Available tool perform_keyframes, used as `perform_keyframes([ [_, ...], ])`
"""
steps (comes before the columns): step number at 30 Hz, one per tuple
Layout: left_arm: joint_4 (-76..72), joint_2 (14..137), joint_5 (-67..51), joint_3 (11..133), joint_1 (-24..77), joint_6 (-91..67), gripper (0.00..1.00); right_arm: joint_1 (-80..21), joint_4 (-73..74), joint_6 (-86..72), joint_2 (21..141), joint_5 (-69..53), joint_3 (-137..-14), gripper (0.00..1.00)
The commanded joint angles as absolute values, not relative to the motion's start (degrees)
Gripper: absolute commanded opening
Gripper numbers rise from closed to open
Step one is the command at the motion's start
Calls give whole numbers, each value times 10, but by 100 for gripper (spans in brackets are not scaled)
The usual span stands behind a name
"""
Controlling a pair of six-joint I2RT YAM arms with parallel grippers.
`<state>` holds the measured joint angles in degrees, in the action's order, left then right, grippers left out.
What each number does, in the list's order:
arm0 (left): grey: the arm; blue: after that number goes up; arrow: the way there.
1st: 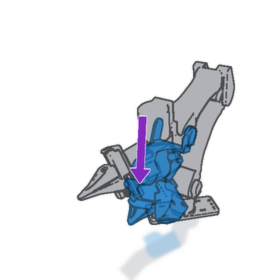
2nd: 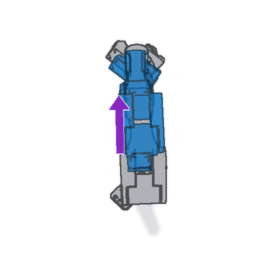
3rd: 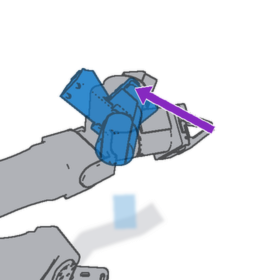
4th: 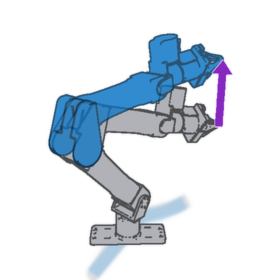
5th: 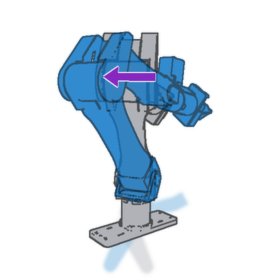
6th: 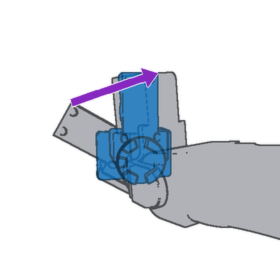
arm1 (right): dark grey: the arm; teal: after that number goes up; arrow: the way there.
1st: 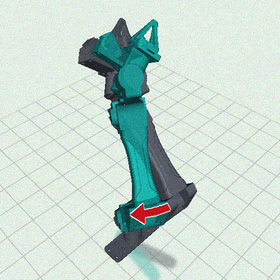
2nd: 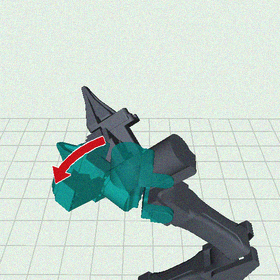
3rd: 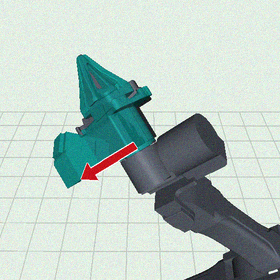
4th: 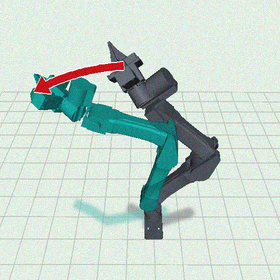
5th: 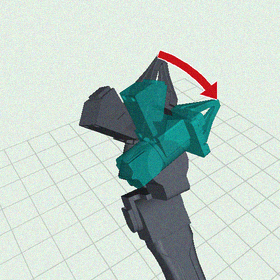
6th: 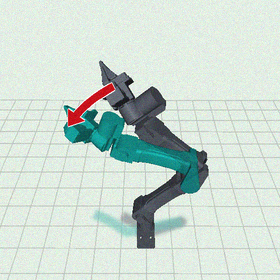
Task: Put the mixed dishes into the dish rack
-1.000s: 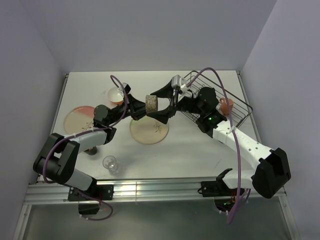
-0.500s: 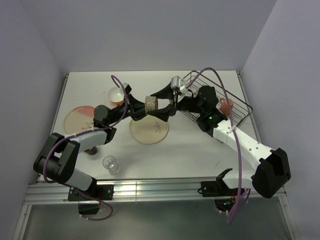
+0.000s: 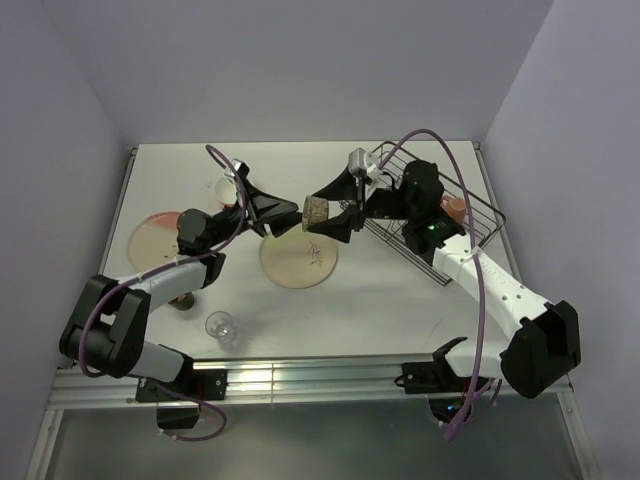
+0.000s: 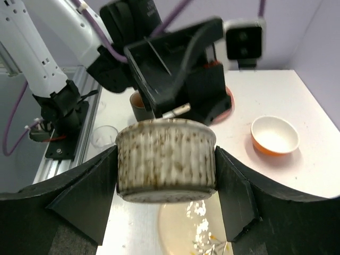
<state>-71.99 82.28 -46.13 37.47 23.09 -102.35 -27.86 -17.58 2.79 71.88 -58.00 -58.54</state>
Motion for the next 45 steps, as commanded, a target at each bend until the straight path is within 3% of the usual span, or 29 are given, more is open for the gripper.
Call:
perform_keyframes([
  [1, -747, 762, -489, 383, 222, -937, 67, -229, -120, 39, 693, -580, -605, 16],
  [6, -460, 706, -504, 406, 205, -753, 68, -164, -66, 49, 672, -582, -606, 16],
  [9, -397, 701, -511, 412, 200, -706, 69, -145, -65, 40, 663, -573, -592, 15],
  [14, -373, 706, -518, 416, 200, -679, 68, -143, -56, 40, 664, -559, -586, 15],
  [24, -308, 717, -515, 478, 214, -620, 62, -199, 205, 293, 685, -529, -649, 15],
  [26, -306, 725, -520, 490, 221, -619, 62, -212, 217, 319, 691, -520, -652, 16],
  [33, -301, 786, -515, 516, 273, -626, 45, -260, 235, 345, 713, -501, -658, 17],
  [45, -216, 807, -489, 551, 308, -597, 40, -273, 231, 345, 741, -494, -672, 18],
])
